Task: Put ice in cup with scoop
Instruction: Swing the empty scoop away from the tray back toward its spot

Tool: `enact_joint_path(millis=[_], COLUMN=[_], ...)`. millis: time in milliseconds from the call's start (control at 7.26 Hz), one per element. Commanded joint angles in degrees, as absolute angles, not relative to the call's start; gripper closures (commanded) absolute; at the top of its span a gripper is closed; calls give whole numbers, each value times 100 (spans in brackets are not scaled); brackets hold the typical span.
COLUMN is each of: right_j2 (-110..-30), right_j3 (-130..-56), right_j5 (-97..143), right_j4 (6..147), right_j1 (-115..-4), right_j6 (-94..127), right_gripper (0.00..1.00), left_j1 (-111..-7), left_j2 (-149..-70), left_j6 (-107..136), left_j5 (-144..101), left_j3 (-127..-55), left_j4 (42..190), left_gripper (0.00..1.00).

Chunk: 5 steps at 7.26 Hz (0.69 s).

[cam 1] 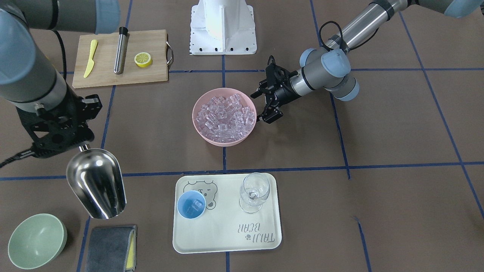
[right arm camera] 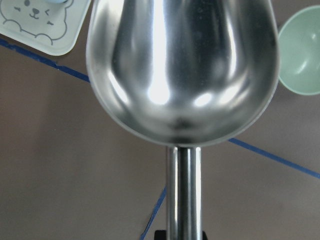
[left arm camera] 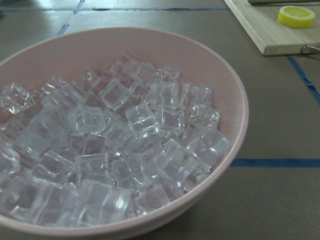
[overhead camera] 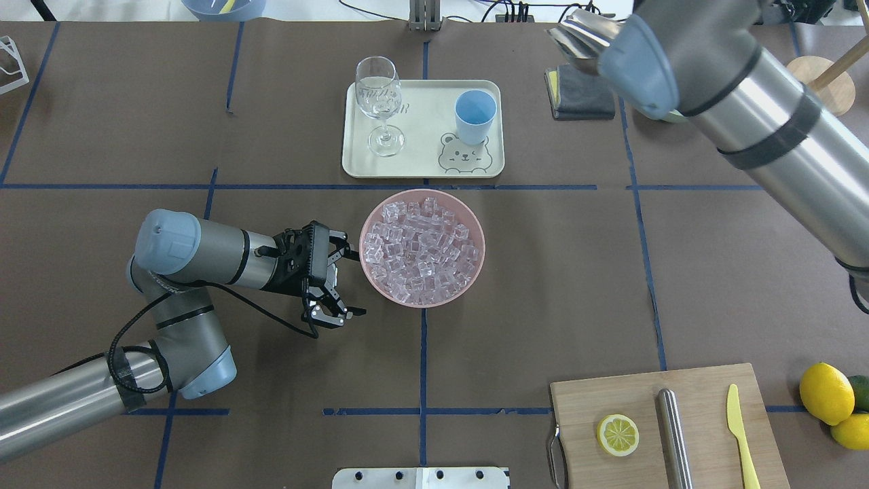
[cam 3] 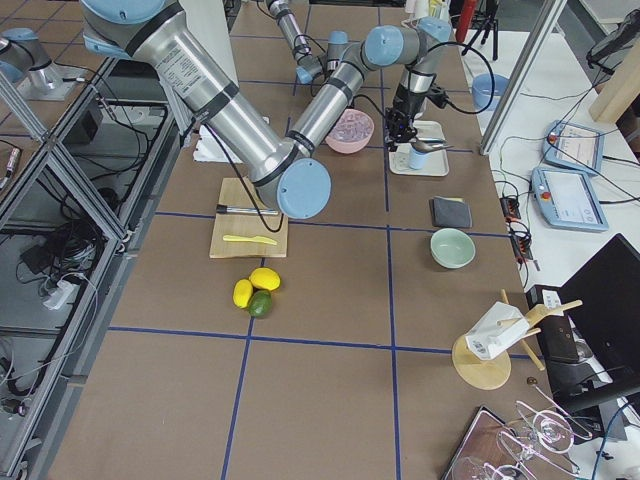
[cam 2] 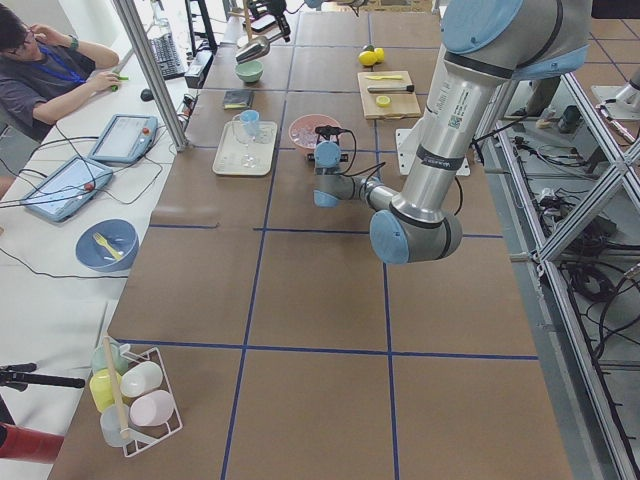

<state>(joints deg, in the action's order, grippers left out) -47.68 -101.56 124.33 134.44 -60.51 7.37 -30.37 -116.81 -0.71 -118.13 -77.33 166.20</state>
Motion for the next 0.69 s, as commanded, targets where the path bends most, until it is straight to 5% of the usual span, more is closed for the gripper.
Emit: enact_joint_path(millis=[0, 276, 551], right_j2=[-5928, -6712, -8069], right_j3=[-11299, -11880, -12129], right_j5=[12533, 12682, 12735], right_j4=[13412, 13377, 11544], right_j1=[-6135, -6091, -5759], right_j6=[1290, 2202, 3097], right_gripper=[100, 100, 100], left_j1=[-3032, -3032, -3032], left_j2=[-11681, -11681, -11681], left_j6=[-70, -70, -70], left_j5=[-11812, -11812, -11812], left_j3=[-7726, -7734, -7726], left_j4=[16620, 16620, 16620], left_gripper=[0, 0, 0])
